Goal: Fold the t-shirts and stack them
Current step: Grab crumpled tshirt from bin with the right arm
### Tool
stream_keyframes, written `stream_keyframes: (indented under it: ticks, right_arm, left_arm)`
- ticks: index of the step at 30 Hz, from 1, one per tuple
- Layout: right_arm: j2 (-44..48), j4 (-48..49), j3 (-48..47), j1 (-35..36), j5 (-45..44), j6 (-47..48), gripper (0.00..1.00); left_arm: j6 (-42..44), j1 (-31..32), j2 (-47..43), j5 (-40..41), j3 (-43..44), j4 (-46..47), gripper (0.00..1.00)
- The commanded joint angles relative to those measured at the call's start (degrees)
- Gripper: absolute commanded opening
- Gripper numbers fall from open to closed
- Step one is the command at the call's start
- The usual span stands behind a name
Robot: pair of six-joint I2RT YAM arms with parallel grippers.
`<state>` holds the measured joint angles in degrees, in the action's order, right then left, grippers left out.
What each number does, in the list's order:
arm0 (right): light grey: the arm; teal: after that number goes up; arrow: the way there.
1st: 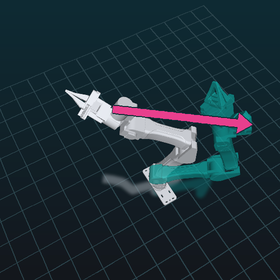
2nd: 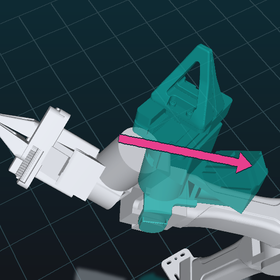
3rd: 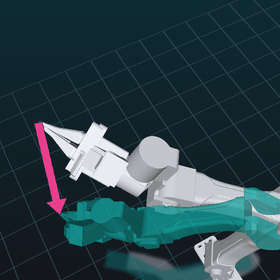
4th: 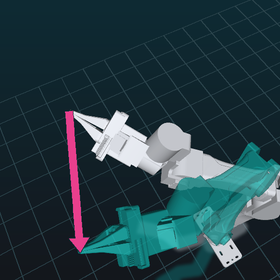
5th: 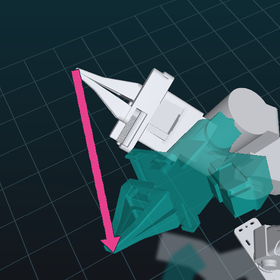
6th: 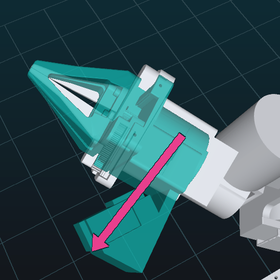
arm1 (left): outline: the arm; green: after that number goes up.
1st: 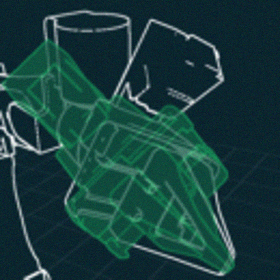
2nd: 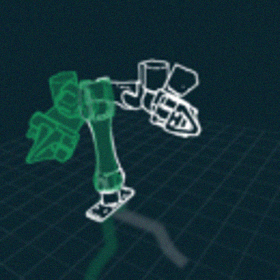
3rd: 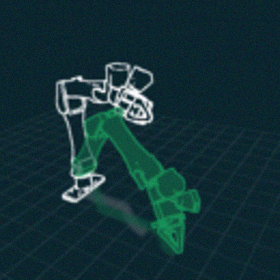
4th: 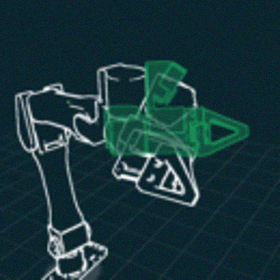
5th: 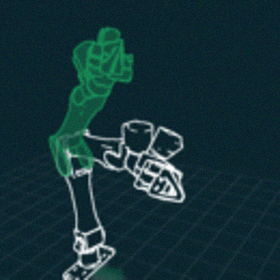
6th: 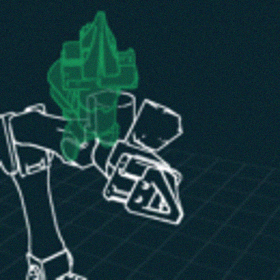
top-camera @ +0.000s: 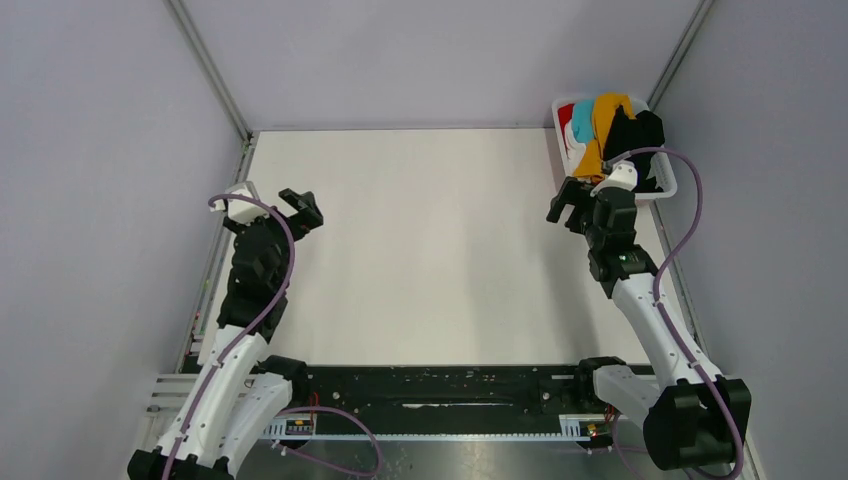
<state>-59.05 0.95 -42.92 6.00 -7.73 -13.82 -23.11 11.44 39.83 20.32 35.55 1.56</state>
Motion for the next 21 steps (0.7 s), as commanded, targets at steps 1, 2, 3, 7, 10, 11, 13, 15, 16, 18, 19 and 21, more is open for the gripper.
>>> stream_keyframes:
  ticks: [1, 2, 3, 7, 10, 11, 13, 15, 16, 18, 19, 21]
  right_arm:
    - [0.41, -1.93, -2.82, 0.17, -0.75, -0.06, 0.99]
    - [0.73, -0.49, -2.49, 0.16, -0.12, 0.65, 1.00]
    - [0.82, 1.44, -2.30, 0.20, 0.21, 1.37, 0.99]
    - [-1.68, 2.81, -5.37, 0.02, -4.40, 4.07, 0.99]
    - [-6.86, -1.46, -11.86, -2.13, -7.47, 3.84, 0.99]
    - [-8.89, -3.00, -14.04, -3.20, -7.07, 3.67, 0.99]
    - [-13.80, -6.57, -19.76, -6.32, -6.65, 2.36, 0.99]
    - [-19.66, -11.76, -26.70, -10.30, -4.18, 1.17, 0.99]
    - [-23.08, -14.45, -30.42, -12.10, -3.14, 0.32, 0.99]
    - [-29.99, -20.96, -38.32, -15.18, -1.50, -0.66, 0.99]
    - [-33.63, -23.82, -42.46, -16.31, -1.23, -0.72, 0.97]
    - [-40.08, -30.00, -50.94, -17.85, -1.33, -0.30, 0.96]
  left_arm:
    - [-2.74, 0.16, -1.86, 4.47, 2.85, -0.79, 0.99]
    - [-3.46, 0.16, -1.86, 5.45, 3.17, -1.26, 0.99]
    - [-3.87, 0.16, -1.79, 6.11, 3.55, -1.44, 0.99]
    - [-3.96, 0.08, -0.56, 6.44, 5.79, -4.51, 0.99]
    - [-3.88, 0.07, 0.47, 6.37, 7.07, -5.18, 0.99]
    - [-3.83, 0.10, 0.74, 6.31, 7.42, -5.38, 0.99]
    - [-3.69, 0.07, 1.08, 6.06, 7.76, -5.40, 0.99]
    - [-3.67, 0.12, 1.28, 5.78, 7.93, -5.42, 0.99]
    - [-3.84, 0.13, 1.31, 5.83, 8.02, -5.70, 0.99]
    - [-4.10, 0.11, 1.76, 6.54, 8.08, -5.95, 0.99]
    - [-4.13, 0.06, 2.08, 6.90, 8.17, -6.09, 0.99]
    - [-3.89, 0.07, 2.93, 6.70, 8.74, -6.60, 0.99]
